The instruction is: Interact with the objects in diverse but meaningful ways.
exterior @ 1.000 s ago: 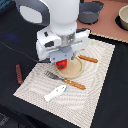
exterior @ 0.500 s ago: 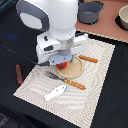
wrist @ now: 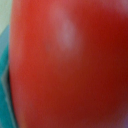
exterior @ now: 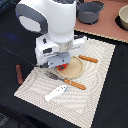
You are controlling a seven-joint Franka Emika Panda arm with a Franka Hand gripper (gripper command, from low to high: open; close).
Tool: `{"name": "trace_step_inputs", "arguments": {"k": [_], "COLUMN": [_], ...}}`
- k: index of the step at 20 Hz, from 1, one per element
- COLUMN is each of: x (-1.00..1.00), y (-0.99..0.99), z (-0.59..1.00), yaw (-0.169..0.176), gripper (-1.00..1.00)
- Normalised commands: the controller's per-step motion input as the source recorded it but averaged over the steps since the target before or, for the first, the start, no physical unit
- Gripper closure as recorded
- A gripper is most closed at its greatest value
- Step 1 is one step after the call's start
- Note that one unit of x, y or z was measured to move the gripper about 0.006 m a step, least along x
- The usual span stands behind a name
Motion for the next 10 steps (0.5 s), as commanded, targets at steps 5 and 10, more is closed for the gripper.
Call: {"name": "trace_step_inputs", "arguments": {"k": [5,10], "x": [-0.01,-0.81], "y": [-0.18,-0.28], "z": [-0.17,-0.15], "yaw": [-0.028,-0.017], "gripper": [1.0,1.0]}}
